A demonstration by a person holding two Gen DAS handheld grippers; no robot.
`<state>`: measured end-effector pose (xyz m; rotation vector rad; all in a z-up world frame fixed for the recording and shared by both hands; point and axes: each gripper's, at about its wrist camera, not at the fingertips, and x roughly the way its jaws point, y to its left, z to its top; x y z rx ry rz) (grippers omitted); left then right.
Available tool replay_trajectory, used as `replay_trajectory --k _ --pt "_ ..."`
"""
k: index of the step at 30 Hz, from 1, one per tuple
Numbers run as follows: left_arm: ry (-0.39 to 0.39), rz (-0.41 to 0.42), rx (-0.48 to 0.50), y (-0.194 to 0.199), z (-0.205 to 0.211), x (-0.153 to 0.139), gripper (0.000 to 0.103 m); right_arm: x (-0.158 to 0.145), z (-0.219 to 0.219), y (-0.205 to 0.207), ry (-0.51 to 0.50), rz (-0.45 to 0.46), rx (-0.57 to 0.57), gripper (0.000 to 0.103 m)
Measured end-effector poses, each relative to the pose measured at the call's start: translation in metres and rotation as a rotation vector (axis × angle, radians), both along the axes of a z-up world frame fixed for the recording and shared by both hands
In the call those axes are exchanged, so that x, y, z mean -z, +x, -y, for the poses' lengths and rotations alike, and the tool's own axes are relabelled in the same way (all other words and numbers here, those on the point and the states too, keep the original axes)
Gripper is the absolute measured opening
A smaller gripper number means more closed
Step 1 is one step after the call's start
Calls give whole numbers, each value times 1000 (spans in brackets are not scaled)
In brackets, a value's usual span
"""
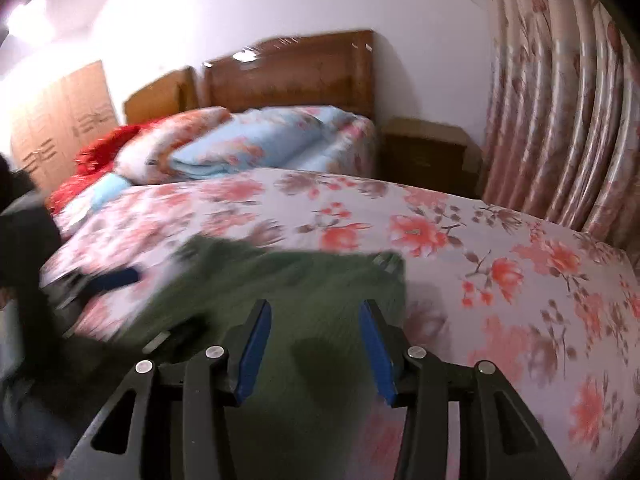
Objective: Fold small clothes
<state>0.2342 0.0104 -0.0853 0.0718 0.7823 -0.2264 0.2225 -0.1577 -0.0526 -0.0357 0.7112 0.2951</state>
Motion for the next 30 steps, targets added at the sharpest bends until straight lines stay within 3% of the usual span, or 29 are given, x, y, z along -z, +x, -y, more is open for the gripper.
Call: replay_trajectory --k 4,6,11,14,16,19,27,30 --pt "1 3 -1 0 -1 0 103 20 -17 -31 -100 -22 -68 48" --pt "7 10 -3 -1 0 0 103 28 -24 -42 -160 50 -77 50" --pt "7 19 -12 -4 -2 1 103 14 -24 -51 -118 28 -33 49" --pt "22 31 -16 -6 0 1 103 29 -22 -61 -140 19 -42 51" --pt "37 43 -19 -8 2 0 103 34 -22 -68 -162 69 -56 52" --pt "50 56 -22 -10 4 0 103 33 -21 -69 -152 42 -37 53" --pt "3 57 -34 -27 -9 4 103 40 -21 -85 -183 22 -13 58" --pt "-19 49 -40 -32 -14 5 103 45 -12 -93 -119 -14 -13 58"
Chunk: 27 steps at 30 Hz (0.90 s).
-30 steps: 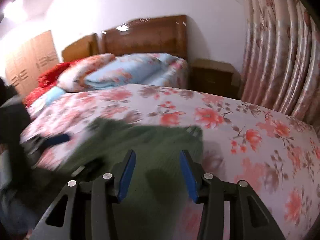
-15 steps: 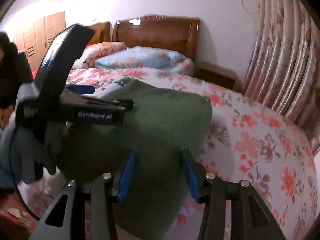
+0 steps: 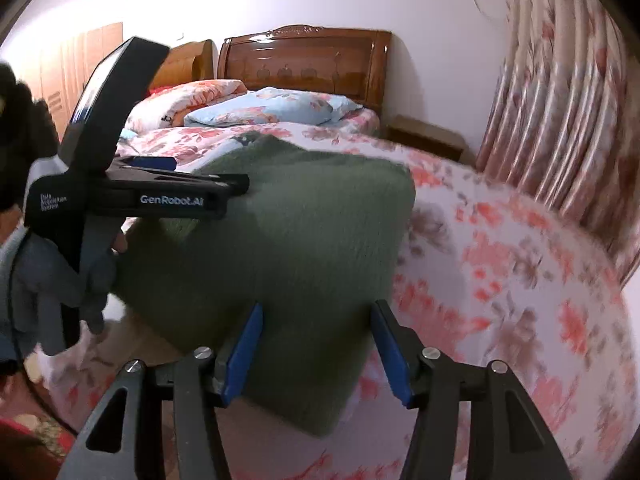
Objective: Fold small clothes
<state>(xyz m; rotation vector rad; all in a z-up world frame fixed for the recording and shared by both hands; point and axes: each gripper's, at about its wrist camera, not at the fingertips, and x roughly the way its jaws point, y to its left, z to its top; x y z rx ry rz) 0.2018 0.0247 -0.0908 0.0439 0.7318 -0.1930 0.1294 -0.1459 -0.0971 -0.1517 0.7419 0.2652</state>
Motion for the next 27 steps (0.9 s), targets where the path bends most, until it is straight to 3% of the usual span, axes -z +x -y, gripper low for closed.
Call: replay_trajectory --k 4,10,15,18,22,27 --pt "35 -3 -22 -18 -2 -6 103 -2 11 -11 75 -36 7 58" --pt "224 81 -20 -75 -10 -20 103 -19 19 -51 97 -5 3 58" --pt "114 320 -42 -150 -40 -76 103 -48 21 -86 109 125 52 58" --pt "84 370 -46 -178 -45 -97 103 -68 15 -104 125 217 84 60" --pt "41 360 -77 -200 -42 -93 103 -71 3 -115 116 244 99 65" --pt "24 246 -39 -203 -27 -62 103 -46 -8 -120 92 173 92 65"
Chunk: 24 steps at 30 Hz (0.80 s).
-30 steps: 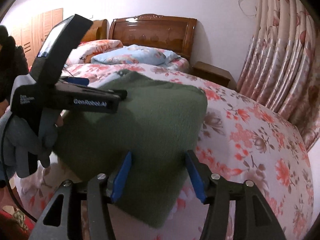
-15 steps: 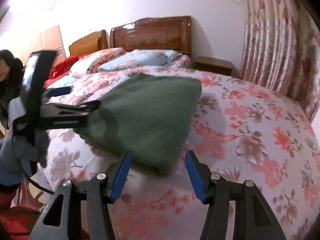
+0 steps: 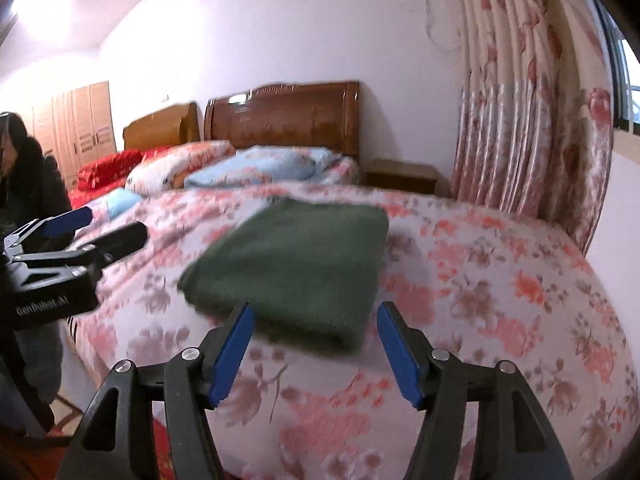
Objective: Fold small clothes
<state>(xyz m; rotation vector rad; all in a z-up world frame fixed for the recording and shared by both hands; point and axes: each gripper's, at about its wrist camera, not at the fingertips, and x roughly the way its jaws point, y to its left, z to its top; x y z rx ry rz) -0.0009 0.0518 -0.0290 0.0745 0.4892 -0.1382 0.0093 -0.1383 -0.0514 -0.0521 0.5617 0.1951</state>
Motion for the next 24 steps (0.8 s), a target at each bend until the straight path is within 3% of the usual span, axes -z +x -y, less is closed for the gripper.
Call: replay_trajectory --k 4,24 --pt "28 -25 14 -2 11 11 103 11 0 1 5 -35 6 65" --pt "34 -27 -3 0 7 18 103 5 -2 -6 -31 29 33 65"
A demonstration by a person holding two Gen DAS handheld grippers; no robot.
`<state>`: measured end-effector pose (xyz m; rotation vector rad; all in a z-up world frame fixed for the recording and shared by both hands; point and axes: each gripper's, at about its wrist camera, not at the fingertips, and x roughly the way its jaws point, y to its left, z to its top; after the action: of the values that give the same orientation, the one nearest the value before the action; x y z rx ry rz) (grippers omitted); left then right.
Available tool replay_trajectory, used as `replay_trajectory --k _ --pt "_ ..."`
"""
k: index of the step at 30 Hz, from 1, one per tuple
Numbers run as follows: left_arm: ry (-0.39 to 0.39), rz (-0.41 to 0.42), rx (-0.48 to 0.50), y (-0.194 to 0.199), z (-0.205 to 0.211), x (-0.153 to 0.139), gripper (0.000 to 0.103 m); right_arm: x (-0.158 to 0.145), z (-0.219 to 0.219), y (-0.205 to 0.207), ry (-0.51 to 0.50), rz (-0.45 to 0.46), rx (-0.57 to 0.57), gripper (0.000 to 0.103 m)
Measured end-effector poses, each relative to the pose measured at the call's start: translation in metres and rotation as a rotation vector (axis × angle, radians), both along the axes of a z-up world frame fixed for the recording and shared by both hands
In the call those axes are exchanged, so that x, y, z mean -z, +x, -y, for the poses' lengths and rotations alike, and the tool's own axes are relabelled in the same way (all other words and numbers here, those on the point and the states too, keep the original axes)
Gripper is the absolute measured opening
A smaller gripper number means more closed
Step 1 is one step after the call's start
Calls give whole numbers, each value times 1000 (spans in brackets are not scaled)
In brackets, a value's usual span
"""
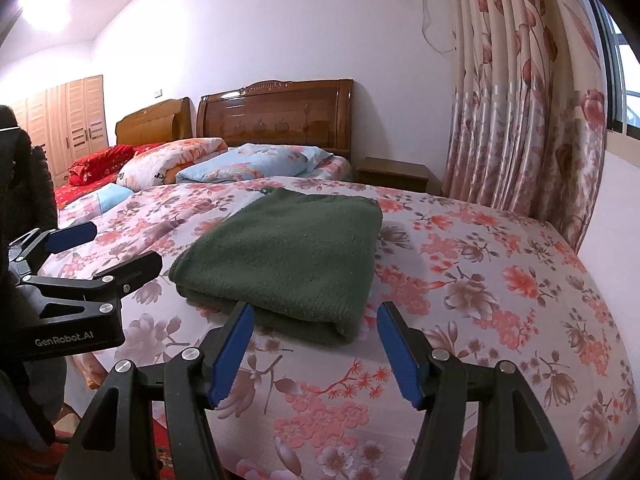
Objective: Fold small clothes
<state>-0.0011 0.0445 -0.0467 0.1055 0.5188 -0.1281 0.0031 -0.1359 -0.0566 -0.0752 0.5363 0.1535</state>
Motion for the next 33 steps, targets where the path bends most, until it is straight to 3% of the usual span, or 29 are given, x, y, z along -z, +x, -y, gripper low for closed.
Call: replay_trajectory --k 33 --pt "-15 -11 13 -1 -1 1 103 2 -4 0 -31 -4 -26 65"
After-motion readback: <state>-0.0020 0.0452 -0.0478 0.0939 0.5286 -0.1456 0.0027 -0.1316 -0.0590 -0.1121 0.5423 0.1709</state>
